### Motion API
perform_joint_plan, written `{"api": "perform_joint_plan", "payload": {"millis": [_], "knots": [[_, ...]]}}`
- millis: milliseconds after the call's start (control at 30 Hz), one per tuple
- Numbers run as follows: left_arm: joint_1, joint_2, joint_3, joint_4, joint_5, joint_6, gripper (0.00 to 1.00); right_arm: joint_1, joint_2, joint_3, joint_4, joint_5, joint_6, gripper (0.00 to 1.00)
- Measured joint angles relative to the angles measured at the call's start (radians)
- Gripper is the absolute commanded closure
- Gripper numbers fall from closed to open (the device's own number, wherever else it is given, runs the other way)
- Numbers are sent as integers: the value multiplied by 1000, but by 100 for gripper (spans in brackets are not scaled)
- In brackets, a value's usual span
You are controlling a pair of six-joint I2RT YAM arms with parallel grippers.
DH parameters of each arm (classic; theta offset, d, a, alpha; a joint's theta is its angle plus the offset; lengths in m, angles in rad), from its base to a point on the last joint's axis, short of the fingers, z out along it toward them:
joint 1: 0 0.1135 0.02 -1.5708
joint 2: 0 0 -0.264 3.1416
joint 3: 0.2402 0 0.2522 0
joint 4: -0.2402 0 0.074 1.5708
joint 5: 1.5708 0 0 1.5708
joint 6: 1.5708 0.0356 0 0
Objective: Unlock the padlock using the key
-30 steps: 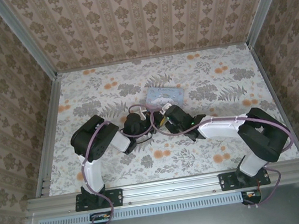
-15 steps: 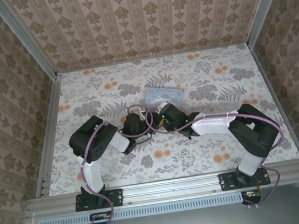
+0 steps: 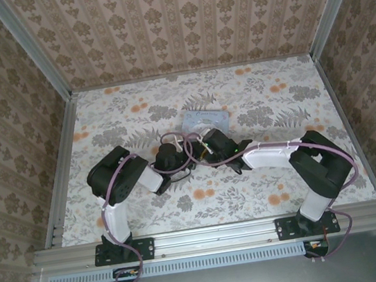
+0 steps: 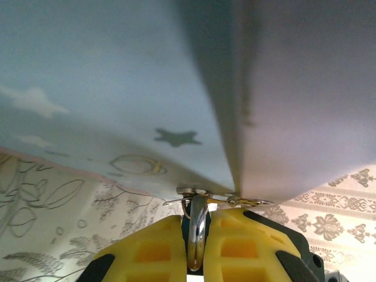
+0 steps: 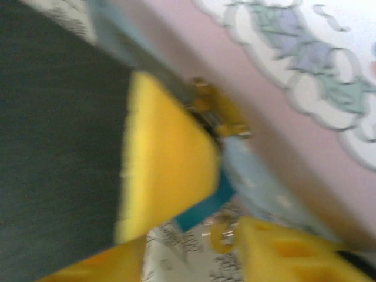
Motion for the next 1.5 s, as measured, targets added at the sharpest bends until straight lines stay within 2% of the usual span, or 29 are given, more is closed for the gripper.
{"api": "perform_joint_plan", "payload": {"millis": [67,133,267,333,433,600,800,967,1167,1333,1500], "knots": [[0,0,-4,2,2,0,99,0,-38,-25,0,-31,27,38],[0,0,-14,1,6,3,91,-11,-81,-59,6,-68,66,37],[-3,0,-29,-2,9,29,67,-52,-156,-142,45,-148,163,34],[-3,-6,-37,-11,13,47,52,-85,-186,-188,74,-191,225,32],[-3,-33,-51,-26,15,67,40,-125,-214,-243,121,-248,317,29],[-4,-106,-59,-59,14,97,31,-153,-232,-301,210,-324,459,26],[-5,-231,-77,-154,11,154,25,-168,-261,-337,299,-384,575,25],[-9,-435,-71,-389,-21,270,15,-194,-238,-338,367,-413,625,25],[-19,-694,105,-909,-163,524,0,-240,-156,-315,386,-439,648,25],[-14,-790,243,-1181,-294,706,0,-286,-84,-231,386,-463,665,25],[7,-795,278,-1338,-389,813,0,-340,15,-125,415,-502,674,26]]}}
